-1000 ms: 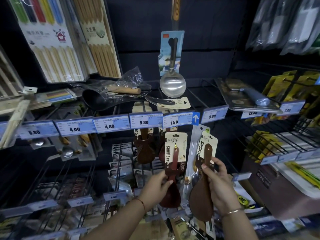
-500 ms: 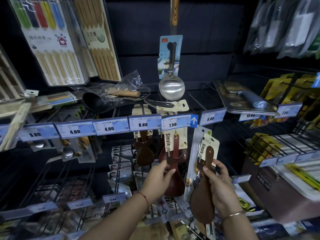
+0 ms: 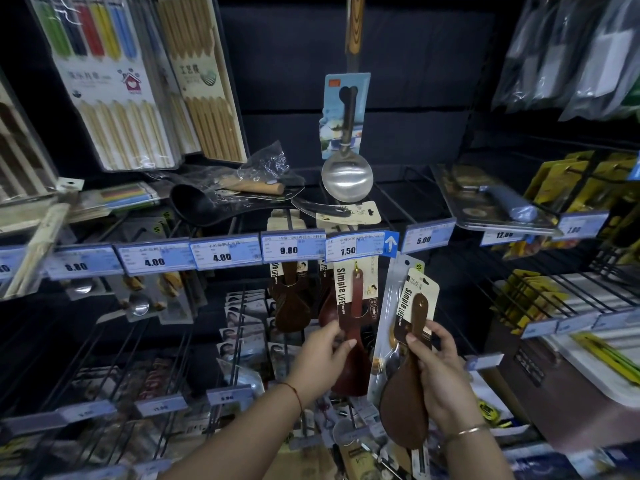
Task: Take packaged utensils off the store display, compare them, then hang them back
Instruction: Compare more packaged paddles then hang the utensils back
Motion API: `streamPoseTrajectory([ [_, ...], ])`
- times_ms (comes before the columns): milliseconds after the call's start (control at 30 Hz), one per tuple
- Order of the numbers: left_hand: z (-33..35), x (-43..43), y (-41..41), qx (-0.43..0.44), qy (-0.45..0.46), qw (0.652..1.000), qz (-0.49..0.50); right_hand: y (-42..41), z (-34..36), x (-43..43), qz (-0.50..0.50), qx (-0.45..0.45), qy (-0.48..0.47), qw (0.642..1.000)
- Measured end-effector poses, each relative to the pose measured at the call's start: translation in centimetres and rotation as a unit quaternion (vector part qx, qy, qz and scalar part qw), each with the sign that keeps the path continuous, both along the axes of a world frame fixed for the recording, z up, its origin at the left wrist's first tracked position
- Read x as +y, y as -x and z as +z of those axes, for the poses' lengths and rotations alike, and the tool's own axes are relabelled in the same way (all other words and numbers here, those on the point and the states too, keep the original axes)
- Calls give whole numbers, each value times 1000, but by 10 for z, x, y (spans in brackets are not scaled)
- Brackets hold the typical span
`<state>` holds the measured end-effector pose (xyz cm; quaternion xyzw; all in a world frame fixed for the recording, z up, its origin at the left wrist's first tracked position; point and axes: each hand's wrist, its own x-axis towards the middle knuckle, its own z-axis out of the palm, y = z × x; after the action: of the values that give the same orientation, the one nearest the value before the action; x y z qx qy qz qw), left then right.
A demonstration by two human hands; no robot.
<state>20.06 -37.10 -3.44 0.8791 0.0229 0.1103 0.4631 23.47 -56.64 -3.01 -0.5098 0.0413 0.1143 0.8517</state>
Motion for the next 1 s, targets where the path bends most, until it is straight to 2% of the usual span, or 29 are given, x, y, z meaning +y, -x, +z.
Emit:
streamPoseTrajectory([
  [267,-8,6,10,-11,45,999,6,1,1,-5,-9,5,-10,1000],
  [567,-9,17,-22,27,39,999,12,2,5,-5,-5,-8,-13,1000],
  [700,-12,24,-42,55,63,996,41,4,6,-9,-6,-14,3,1000],
  [1000,-6,22,-72,26,129,985,107,5,8,-16,-29,-16,46,998],
])
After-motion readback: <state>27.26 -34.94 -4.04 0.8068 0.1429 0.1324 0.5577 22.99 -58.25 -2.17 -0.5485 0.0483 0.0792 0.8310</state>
